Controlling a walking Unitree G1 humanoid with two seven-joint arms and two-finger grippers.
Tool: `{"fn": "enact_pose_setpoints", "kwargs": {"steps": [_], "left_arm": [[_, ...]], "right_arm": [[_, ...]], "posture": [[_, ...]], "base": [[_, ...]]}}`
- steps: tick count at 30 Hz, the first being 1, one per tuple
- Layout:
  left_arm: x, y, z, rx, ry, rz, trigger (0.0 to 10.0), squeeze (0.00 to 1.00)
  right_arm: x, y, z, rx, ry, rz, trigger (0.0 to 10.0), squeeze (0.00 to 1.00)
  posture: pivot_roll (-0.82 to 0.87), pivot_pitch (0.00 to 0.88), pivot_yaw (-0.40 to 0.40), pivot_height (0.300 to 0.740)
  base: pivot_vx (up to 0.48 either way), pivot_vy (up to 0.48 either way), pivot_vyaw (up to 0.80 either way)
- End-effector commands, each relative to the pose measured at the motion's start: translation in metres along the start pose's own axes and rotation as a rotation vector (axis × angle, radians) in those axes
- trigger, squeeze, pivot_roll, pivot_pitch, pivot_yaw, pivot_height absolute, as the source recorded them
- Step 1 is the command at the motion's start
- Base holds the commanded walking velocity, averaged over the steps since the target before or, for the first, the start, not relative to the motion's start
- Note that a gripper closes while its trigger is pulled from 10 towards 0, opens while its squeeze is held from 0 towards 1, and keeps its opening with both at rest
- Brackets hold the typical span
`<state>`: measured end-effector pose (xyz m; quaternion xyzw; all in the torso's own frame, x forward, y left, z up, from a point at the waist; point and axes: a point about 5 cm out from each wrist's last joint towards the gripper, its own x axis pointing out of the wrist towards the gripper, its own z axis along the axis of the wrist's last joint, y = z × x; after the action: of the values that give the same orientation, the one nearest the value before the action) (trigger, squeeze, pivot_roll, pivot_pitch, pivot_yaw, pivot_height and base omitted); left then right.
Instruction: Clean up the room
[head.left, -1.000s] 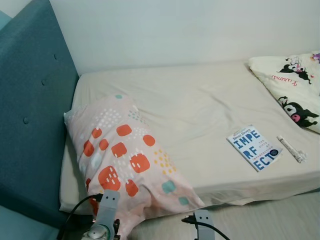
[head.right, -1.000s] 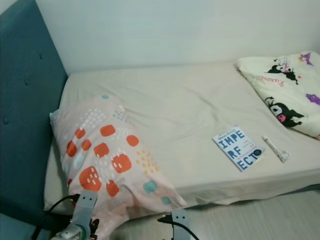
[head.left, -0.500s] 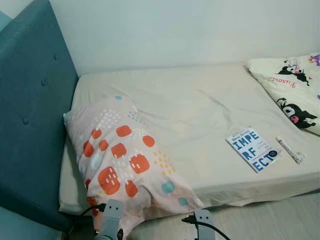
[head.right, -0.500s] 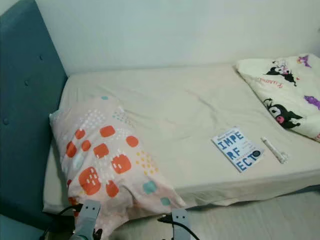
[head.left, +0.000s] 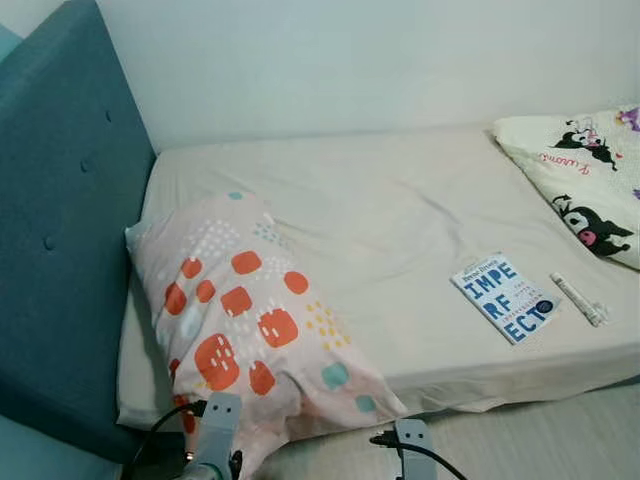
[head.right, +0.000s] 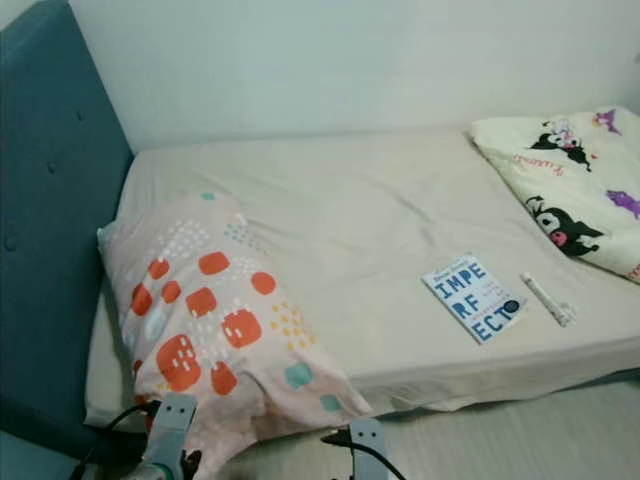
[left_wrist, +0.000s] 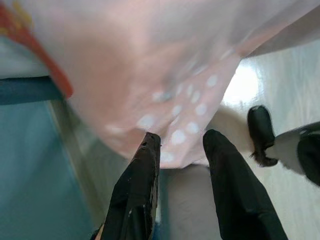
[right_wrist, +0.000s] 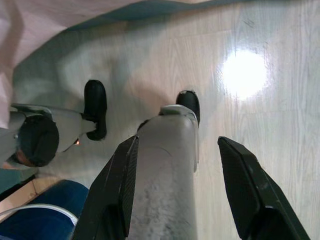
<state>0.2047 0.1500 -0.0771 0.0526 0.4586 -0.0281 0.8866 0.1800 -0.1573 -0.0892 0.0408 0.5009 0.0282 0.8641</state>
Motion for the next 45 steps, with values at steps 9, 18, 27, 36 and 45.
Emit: {"fn": "enact_pose_setpoints", "kwargs": {"steps": [9, 18, 27, 36, 45], "left_arm": [[-0.001, 0.007, -0.006, -0.019, 0.015, 0.005, 10.0, 0.0], [-0.001, 0.006, -0.009, -0.024, 0.023, 0.01, 10.0, 0.0], [-0.001, -0.009, -0.007, -0.028, 0.019, -0.001, 10.0, 0.0], [0.0, -0.011, -0.002, -0.03, 0.014, -0.003, 10.0, 0.0], [0.0, -0.012, -0.004, -0.016, 0.019, -0.005, 10.0, 0.0]], "right_arm": [[-0.001, -0.001, -0.007, 0.005, 0.032, 0.001, 10.0, 0.0], [0.0, 0.004, -0.007, 0.008, 0.026, 0.006, 10.0, 0.0], [0.0, 0.005, -0.008, 0.02, 0.025, -0.003, 10.0, 0.0], [0.0, 0.003, -0.009, -0.001, 0.026, -0.004, 10.0, 0.0], [-0.001, 0.002, -0.011, -0.008, 0.03, -0.004, 10.0, 0.0]], "posture": [[0.05, 0.026, 0.069, 0.74], [0.06, 0.027, 0.096, 0.74], [0.04, 0.008, 0.092, 0.74], [0.05, 0.0, 0.089, 0.74], [0.04, 0.0, 0.098, 0.74]], "base": [[0.0, 0.0, 0.0], [0.0, 0.0, 0.0], [0.0, 0.0, 0.0], [0.0, 0.0, 0.0], [0.0, 0.0, 0.0]]}}
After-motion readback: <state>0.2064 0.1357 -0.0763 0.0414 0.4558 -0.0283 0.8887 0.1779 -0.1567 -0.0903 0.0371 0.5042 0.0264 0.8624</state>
